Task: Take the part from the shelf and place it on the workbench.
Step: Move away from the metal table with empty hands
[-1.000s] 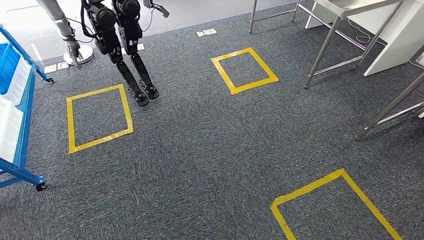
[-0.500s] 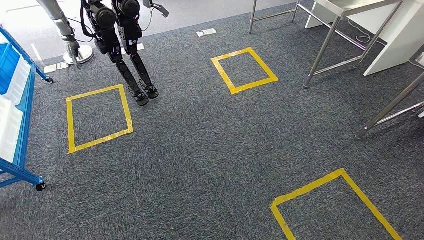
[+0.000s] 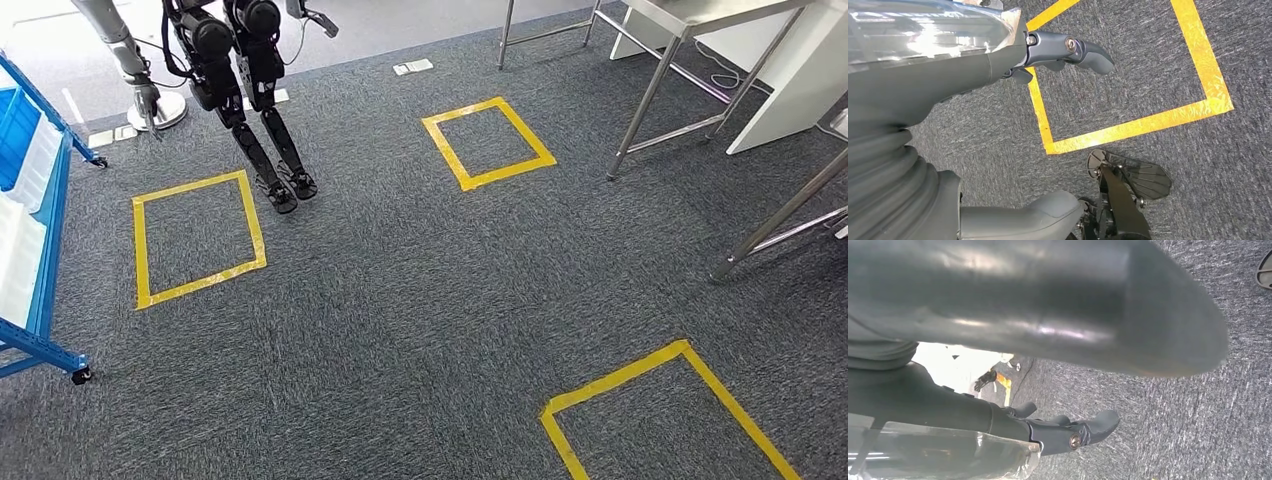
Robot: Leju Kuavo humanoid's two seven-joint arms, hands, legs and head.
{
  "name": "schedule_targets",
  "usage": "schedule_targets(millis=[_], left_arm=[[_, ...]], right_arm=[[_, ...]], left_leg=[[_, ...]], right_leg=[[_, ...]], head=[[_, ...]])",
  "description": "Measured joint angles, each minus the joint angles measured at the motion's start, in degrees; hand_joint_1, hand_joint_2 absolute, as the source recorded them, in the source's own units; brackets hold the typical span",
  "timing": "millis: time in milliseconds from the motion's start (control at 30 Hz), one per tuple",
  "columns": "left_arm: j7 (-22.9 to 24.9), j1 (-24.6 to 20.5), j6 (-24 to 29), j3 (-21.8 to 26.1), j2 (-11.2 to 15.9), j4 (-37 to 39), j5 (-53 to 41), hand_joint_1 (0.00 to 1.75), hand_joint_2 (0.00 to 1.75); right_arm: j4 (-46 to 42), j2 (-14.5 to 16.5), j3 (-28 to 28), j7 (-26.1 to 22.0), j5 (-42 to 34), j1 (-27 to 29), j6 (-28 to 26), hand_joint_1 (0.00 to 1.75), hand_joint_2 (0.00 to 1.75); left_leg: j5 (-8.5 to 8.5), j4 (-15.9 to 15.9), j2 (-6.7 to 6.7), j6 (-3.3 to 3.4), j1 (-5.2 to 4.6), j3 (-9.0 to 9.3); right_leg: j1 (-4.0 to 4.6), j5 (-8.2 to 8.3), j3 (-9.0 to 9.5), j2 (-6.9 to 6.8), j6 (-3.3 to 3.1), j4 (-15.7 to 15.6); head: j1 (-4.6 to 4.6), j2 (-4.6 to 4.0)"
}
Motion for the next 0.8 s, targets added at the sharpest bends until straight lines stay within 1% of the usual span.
schedule_targets(millis=[267, 367, 533, 800], left_arm=[[0.2, 0.0, 0.0, 0.0, 0.0, 0.0, 0.0, 0.00, 1.75], [0.2, 0.0, 0.1, 0.0, 0.0, 0.0, 0.0, 0.00, 1.75], [0.6, -0.1, 0.2, 0.0, 0.0, 0.0, 0.1, 0.00, 1.75], [0.6, -0.1, 0.0, 0.0, 0.0, 0.0, -0.5, 0.00, 1.75]], right_arm=[[0.0, 0.0, 0.0, -0.1, 0.0, 0.1, -0.1, 0.00, 0.00], [0.0, 0.0, 0.0, -0.8, -0.1, 0.1, -1.0, 0.00, 0.00], [0.0, 0.0, -0.3, -1.1, -0.4, 0.1, -2.3, 0.00, 0.00], [0.0, 0.0, -0.8, -1.1, -1.0, 0.1, -2.6, 0.00, 0.00]], left_leg=[[0.51, -2.3, 0.00, 0.04, 0.00, 1.93], [0.64, -2.9, 0.00, 0.06, -0.01, 2.46], [0.63, -3.0, -0.01, 0.03, -0.01, 2.42], [0.63, -2.9, -0.01, 0.03, 0.00, 2.41]], right_leg=[[0.00, 0.59, 2.01, 0.00, 0.01, -2.5], [0.00, 0.76, 2.56, 0.00, 0.00, -3.1], [0.00, 0.75, 2.52, 0.00, 0.01, -3.1], [0.01, 0.75, 2.50, 0.00, 0.00, -3.1]], head=[[0.01, 0.00], [0.01, 0.00], [0.00, 0.01], [0.01, 0.00]])
